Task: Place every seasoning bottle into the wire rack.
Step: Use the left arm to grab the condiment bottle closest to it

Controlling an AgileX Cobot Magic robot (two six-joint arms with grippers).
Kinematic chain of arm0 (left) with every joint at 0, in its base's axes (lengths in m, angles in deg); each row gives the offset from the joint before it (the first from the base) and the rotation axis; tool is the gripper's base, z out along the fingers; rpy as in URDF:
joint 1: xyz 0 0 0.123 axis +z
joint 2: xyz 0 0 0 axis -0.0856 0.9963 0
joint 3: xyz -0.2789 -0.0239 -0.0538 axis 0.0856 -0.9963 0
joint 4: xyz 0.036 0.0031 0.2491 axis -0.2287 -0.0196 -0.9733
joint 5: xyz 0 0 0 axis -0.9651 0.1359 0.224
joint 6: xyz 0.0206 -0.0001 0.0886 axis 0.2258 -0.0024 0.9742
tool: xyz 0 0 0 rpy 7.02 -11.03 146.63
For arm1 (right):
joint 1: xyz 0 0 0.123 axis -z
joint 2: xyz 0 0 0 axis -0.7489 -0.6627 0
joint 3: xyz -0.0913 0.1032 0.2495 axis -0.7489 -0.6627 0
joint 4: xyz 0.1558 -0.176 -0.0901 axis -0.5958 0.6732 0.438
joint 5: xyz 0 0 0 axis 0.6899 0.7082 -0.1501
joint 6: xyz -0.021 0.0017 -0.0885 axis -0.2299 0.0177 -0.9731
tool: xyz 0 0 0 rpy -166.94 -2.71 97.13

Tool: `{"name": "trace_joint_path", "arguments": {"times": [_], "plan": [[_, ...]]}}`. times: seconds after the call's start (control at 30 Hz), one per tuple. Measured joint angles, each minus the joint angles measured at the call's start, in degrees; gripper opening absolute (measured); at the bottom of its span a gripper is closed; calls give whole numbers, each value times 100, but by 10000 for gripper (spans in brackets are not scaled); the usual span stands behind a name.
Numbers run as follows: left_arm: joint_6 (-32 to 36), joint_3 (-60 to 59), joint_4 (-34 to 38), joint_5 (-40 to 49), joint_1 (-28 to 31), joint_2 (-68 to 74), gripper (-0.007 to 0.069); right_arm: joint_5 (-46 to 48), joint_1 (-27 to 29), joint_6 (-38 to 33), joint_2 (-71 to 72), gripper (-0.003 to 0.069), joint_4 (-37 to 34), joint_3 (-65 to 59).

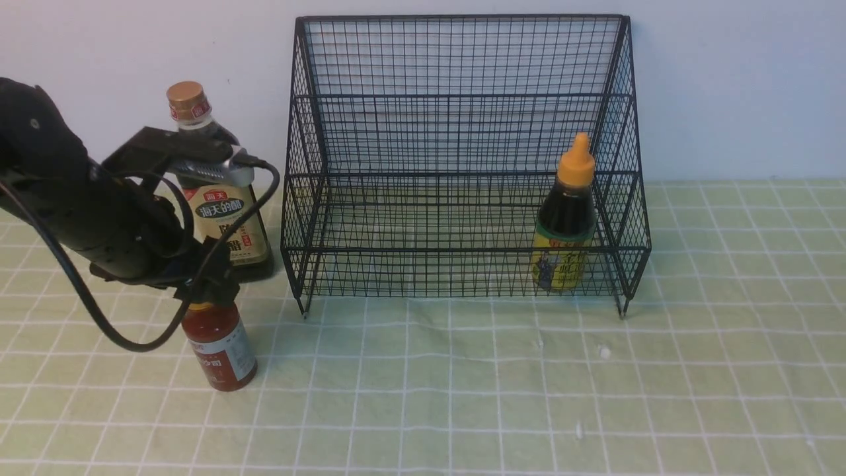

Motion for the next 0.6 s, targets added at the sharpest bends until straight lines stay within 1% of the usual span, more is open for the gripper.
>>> {"name": "trace_joint_path", "arguments": {"times": [0.07,0.2,0.33,0.4,0.53,0.6], "plan": [[0,0,-5,0,0,113,492,0,0,0,0,-14,0,0],[16,5,0,6,-11,157,287,0,0,0,0,-14,0,0],[31,65,65,167,-26,121,281,0,0,0,0,-14,0,0],[31,173,159,519,-96,50,281,0,0,0,0,-15,0,0],[25,601,243,958,-367,-154,281,0,0,0,0,-15,0,0],[-65,1067,259,1111,-665,-308,281,0,0,0,0,-15,0,0]]}}
